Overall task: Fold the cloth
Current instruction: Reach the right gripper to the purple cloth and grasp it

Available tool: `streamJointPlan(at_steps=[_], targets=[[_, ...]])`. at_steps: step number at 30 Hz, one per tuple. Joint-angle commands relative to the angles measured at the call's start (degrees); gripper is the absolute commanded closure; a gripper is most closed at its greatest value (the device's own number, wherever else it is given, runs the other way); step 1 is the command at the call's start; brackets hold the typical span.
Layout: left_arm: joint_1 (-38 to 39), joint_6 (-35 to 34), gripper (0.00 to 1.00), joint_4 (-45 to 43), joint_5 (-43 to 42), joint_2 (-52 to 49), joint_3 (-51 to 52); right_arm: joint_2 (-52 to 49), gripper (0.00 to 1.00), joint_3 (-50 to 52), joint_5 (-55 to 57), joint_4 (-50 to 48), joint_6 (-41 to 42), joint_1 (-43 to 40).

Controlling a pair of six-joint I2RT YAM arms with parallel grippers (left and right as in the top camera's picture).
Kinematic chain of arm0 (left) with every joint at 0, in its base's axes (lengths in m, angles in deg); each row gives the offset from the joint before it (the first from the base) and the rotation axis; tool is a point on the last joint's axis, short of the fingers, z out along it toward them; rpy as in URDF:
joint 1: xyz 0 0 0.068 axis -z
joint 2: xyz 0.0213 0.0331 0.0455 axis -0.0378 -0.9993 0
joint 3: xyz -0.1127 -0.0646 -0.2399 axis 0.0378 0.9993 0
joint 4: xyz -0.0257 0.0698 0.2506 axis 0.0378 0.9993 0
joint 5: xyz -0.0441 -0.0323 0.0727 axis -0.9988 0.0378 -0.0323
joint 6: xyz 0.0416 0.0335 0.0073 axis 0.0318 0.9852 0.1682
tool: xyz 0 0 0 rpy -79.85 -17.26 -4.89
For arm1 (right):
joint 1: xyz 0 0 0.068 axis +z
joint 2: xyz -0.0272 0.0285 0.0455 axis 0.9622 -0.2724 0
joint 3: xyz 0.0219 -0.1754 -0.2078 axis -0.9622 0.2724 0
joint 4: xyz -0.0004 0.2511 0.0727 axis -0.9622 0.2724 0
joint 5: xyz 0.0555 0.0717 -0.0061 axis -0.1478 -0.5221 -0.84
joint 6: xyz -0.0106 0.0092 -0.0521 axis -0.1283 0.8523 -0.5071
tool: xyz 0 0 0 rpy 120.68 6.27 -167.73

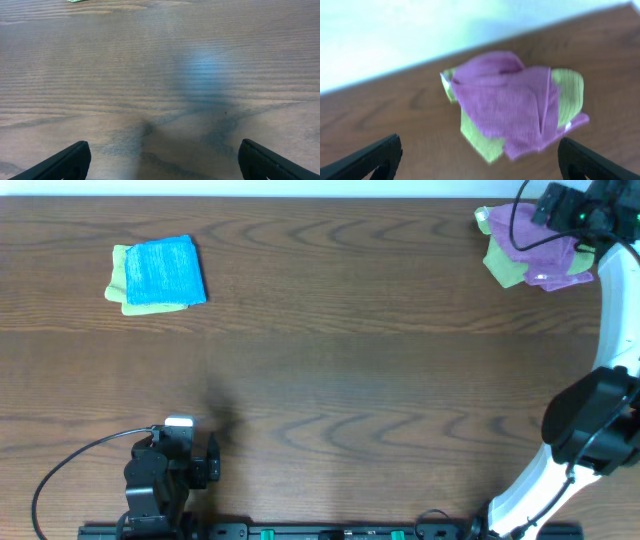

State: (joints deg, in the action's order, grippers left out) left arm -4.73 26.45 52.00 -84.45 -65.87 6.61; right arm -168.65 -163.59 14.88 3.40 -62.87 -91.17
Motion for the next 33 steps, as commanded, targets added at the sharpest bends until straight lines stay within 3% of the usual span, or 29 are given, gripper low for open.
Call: streamJointPlan(at_steps=[1,16,33], targets=[[0.1,1.0,0.05,0.7,-0.3,0.3,1.2,-0.5,0.01,-0.6,0.2,-3.1,-0.8,-0.4],[0.1,1.0,0.05,0.7,-0.3,0.3,1.2,-13.4,0.10,-0.6,4.7,-16.1,2.2,-1.4],[0.1,1.0,0.05,0.7,-0.3,0.3,1.2,-19.8,0.09,-0.6,4.8,-10.5,5.5,-3.3]])
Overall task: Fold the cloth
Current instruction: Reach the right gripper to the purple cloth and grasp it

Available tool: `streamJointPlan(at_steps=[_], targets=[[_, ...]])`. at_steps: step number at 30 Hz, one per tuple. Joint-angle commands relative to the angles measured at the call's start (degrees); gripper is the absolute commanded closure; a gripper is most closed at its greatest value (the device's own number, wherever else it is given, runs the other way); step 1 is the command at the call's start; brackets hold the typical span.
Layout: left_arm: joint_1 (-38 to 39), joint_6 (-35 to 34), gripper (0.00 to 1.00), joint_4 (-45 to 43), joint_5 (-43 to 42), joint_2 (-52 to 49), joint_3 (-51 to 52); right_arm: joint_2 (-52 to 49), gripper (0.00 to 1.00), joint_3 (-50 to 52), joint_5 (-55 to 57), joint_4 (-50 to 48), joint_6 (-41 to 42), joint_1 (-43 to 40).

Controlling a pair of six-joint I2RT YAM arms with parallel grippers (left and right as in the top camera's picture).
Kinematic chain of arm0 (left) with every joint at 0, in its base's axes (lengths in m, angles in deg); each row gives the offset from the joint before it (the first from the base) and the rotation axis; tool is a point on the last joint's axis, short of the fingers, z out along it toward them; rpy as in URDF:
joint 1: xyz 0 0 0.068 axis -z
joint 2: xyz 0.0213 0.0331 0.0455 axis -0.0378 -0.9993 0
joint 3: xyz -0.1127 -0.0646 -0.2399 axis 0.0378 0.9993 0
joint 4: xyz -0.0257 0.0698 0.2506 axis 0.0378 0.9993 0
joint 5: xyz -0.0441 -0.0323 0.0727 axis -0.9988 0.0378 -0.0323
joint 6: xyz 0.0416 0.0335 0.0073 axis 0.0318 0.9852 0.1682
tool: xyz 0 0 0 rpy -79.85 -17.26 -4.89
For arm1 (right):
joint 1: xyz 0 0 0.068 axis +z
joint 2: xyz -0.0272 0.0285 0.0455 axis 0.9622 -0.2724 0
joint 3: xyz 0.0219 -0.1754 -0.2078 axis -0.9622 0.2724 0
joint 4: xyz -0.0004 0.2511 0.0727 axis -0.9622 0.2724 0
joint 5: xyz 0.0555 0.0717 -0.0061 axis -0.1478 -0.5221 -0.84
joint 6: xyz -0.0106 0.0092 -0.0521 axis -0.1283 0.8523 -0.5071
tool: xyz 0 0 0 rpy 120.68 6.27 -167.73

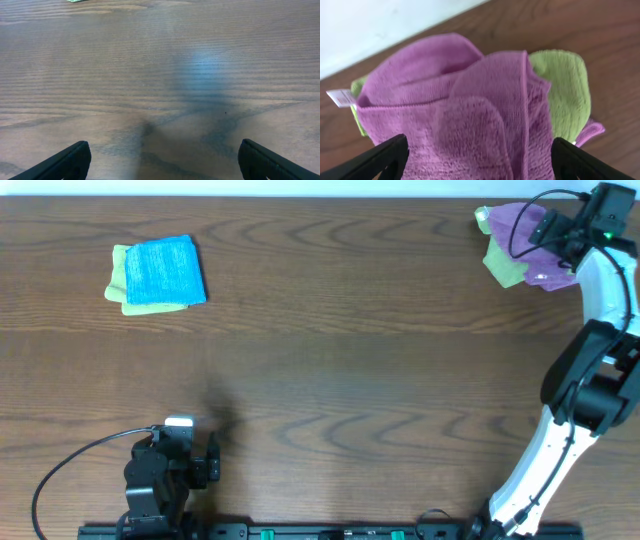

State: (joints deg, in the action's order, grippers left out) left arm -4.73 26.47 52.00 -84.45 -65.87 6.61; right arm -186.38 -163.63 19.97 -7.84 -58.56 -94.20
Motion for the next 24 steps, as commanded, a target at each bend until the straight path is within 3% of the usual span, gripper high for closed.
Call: streamJointPlan(at_steps=[1,7,14,24], targets=[[0.1,1.0,0.05,0.7,-0.3,0.3,1.2,-2.4,0.09,-0.5,-0.6,1.1,1.2,-0.2],[0.1,1.0,0.05,0.7,-0.3,0.3,1.2,-4.0,0.14,-0.5,-1.7,1.5,1.2,-0.2],[0.1,1.0,0.05,0.7,-0.3,0.3,1.2,-4.1,0.46,-0.6,-4.1,0.5,0.9,0.1],[0.1,1.0,0.05,0.7,-0.3,0.3,1.2,-0.1,0.73,-0.7,-4.2,1.5,-0.4,0.3]])
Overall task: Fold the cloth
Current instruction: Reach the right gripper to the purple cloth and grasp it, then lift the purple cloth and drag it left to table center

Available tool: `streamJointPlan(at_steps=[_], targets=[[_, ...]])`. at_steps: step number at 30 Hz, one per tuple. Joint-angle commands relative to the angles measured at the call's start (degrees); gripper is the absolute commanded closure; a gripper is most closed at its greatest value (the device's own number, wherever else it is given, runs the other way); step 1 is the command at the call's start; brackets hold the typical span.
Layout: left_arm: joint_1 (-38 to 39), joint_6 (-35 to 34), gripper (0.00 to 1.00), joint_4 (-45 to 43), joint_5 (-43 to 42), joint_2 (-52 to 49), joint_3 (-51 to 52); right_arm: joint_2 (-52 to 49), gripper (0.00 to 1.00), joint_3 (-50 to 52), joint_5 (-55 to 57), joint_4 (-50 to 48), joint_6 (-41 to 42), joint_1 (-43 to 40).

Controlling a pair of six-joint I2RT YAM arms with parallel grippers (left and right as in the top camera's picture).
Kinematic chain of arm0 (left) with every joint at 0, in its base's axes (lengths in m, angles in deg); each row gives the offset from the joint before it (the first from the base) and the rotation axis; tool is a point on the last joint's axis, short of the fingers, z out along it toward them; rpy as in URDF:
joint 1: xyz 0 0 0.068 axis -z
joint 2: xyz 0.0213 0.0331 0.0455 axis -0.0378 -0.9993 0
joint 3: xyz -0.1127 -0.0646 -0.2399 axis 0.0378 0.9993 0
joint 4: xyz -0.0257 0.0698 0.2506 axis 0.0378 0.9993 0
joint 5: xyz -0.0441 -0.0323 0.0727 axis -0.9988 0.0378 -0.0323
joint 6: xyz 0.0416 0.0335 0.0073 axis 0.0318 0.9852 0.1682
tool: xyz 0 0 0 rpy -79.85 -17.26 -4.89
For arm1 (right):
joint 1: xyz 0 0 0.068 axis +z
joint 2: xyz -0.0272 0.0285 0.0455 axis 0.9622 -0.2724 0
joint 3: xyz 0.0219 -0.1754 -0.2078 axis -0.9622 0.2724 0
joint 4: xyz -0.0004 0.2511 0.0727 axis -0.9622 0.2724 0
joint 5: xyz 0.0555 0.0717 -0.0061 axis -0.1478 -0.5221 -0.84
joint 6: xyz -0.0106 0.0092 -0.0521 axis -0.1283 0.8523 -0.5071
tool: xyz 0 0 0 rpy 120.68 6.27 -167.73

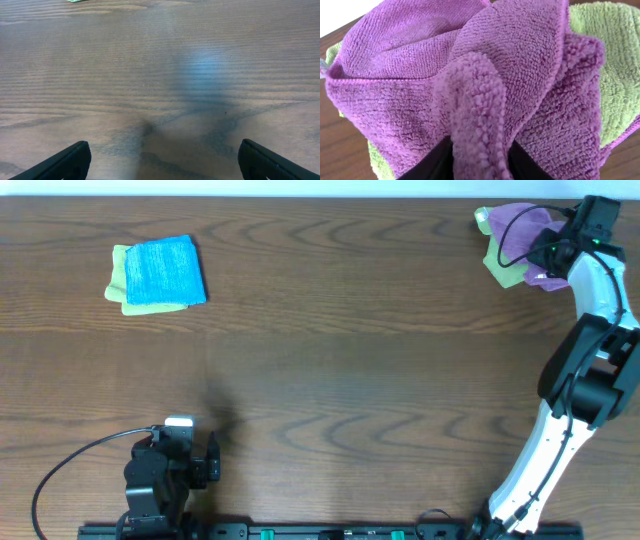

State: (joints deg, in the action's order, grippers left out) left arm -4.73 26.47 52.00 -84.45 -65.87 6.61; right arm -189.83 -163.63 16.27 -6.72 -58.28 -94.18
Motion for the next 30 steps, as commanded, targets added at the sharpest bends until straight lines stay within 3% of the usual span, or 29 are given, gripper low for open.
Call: streamJointPlan(at_steps=[1,5,13,22,30], targets=[[0.1,1.0,0.05,0.7,-0.3,0.3,1.2,4.2,0.78,-0.7,-0.4,0.9,-1.5,0.5],[0.1,0.9,0.05,0.7,-0.3,0.3,1.2,7.4,0.99,-0.7,-0.4,4.4,-5.3,1.8],[0.1,1.0,0.05,0.7,-0.3,0.3,1.2,16.9,0.99,-0.7,-0.4,16.0,-10.1,7.0],[0.1,1.0,0.05,0.7,-0.3,0.3,1.2,26.1,0.99,-0.7,-3.5,39.8,-12.0,14.3],[0.1,1.0,0.05,0.7,-0.3,0.3,1.2,28.0,0.99,-0.7,-6.4,54.8,-14.9,26.7]])
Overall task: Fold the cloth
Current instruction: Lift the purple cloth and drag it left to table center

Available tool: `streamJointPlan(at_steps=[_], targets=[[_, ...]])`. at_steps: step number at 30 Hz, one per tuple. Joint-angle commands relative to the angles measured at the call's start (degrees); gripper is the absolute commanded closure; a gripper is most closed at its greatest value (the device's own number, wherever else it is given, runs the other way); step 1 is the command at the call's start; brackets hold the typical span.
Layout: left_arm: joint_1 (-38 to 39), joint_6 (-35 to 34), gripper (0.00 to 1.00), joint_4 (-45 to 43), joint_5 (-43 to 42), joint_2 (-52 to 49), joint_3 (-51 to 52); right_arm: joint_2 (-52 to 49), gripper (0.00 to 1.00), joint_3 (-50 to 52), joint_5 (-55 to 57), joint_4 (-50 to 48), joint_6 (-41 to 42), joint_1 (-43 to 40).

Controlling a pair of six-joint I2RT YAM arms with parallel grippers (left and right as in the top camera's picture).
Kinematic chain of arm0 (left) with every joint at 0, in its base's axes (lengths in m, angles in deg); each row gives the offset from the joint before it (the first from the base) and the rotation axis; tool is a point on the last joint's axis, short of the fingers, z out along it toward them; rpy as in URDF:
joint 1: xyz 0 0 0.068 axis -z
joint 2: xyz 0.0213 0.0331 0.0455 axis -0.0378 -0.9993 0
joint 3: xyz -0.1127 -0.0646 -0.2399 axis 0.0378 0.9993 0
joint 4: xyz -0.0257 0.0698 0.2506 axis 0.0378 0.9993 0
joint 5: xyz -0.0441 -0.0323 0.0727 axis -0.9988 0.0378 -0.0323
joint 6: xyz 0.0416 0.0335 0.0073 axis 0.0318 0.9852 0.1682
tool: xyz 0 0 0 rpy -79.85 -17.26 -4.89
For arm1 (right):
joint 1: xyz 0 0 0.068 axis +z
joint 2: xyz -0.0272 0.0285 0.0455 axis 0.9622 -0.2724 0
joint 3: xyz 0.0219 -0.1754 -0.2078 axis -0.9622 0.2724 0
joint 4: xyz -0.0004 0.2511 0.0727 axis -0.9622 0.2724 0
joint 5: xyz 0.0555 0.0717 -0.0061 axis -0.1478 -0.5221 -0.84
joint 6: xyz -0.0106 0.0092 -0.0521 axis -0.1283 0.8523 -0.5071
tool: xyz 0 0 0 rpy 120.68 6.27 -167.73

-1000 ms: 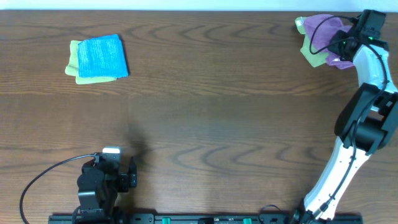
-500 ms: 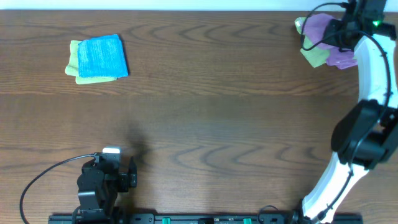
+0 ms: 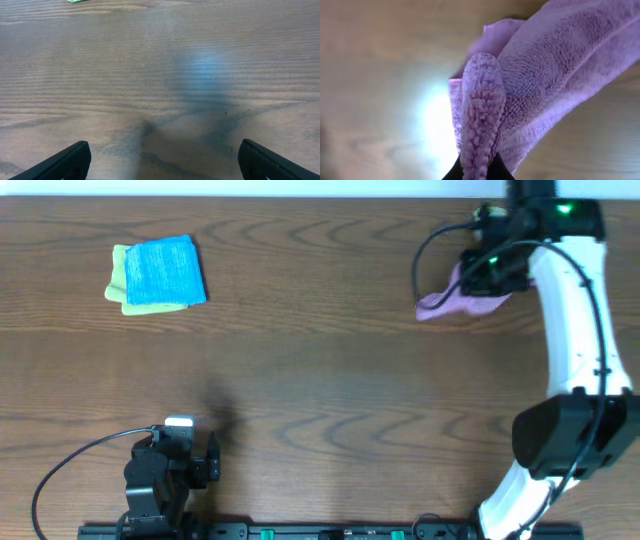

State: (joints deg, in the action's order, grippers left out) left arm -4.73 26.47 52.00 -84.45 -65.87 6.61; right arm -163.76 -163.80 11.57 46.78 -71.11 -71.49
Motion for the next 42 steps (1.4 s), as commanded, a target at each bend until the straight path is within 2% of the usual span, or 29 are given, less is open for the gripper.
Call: streamJointPlan(at_steps=[1,8,14,19,26,35,40,42], targets=[[0.1,1.0,0.05,0.7,-0.3,0.3,1.2,2.1,0.98,-0.5,-1.7,2.3,-2.3,5.6],[0.1,1.0,0.05,0.7,-0.3,0.3,1.2,6.2,0.99,-0.5,3.1,7.0,-0.2,15.2],[0.1,1.0,0.05,0.7,-0.3,0.3,1.2,7.6,0.99,-0.5,3.1,6.4,0.6,18.5],[0.1,0.9,0.05,0.7,-0.3,0.3,1.2,3.0,0.99,-0.2,3.0,-1.9,0.6,20.4],[0.1,1.0,0.05,0.7,-0.3,0.3,1.2,-9.4,0.99,-0.2,2.8,-13.0,0.4,23.2],[0.1,1.0,0.05,0.7,-0.3,0.3,1.2,-21.5,0.98,-0.2,2.8,-32.5,0.4,26.8],[0.1,1.0,0.05,0.7,-0.3,0.3,1.2,-21.9,0.85,-1.2,3.0,-41.1,0.6,28.3],[0.1,1.0,0.05,0.7,-0.3,0.3,1.2,-21.9,0.65,-2.3,3.0,-41.5,0.6,28.6]])
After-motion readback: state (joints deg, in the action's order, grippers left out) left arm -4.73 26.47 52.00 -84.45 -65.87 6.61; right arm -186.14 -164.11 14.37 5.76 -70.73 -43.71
